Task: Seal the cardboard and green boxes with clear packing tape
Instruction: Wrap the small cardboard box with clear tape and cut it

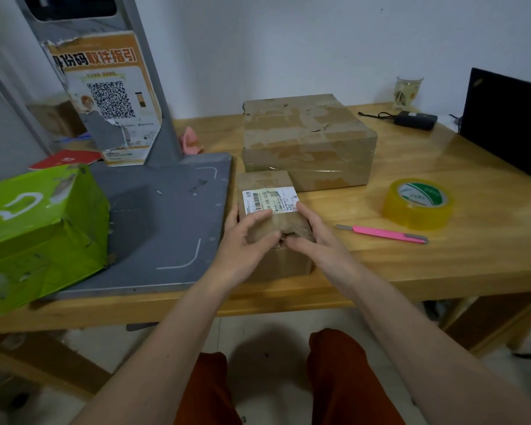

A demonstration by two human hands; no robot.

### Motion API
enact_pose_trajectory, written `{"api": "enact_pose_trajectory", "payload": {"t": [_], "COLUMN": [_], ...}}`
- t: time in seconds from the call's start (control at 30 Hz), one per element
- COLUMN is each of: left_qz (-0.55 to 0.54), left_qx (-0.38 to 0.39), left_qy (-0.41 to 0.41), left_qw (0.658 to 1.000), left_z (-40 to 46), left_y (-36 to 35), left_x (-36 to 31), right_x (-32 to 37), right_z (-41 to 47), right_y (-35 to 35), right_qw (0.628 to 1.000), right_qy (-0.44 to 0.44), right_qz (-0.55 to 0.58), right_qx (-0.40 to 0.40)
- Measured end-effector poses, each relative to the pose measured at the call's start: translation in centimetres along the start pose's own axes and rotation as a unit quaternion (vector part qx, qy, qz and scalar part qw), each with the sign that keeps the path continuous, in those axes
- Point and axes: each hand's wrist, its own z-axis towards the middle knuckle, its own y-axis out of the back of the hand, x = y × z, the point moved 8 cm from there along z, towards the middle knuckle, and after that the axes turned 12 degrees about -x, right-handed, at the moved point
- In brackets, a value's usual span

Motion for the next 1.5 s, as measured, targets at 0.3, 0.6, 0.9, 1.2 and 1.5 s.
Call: {"api": "enact_pose_trajectory", "payload": {"t": [0.3,0.6,0.9,1.2,1.5], "left_qz": [0.027,0.109,0.113,0.128,0.106], "left_qx": [0.022,-0.048,-0.003,-0.026,-0.001], "left_qy": [-0.003,-0.168,-0.161,-0.175,-0.176], "left_qw": [0.999,0.979,0.980,0.976,0.979], "left_z": [-0.3,-1.2,-1.4,-1.1,-1.0], "left_y": [-0.1,0.0,-0.2,-0.3,-0.3], "left_x": [-0.2,-2.8,-2.3,-2.4,-1.9], "right_x": [-0.1,0.2,0.2,0.1,0.4], "right_z": [-0.5,-1.0,-1.3,-1.1,-1.1], "right_y": [0.0,-0.2,-0.5,-0.5,-0.1], "right_qw": [1.000,1.000,0.999,0.999,0.999], "right_qy": [0.001,-0.003,-0.006,-0.009,-0.021], "right_qz": [-0.012,-0.006,0.018,0.032,0.020], "right_qx": [0.005,0.028,0.027,0.003,-0.043]}}
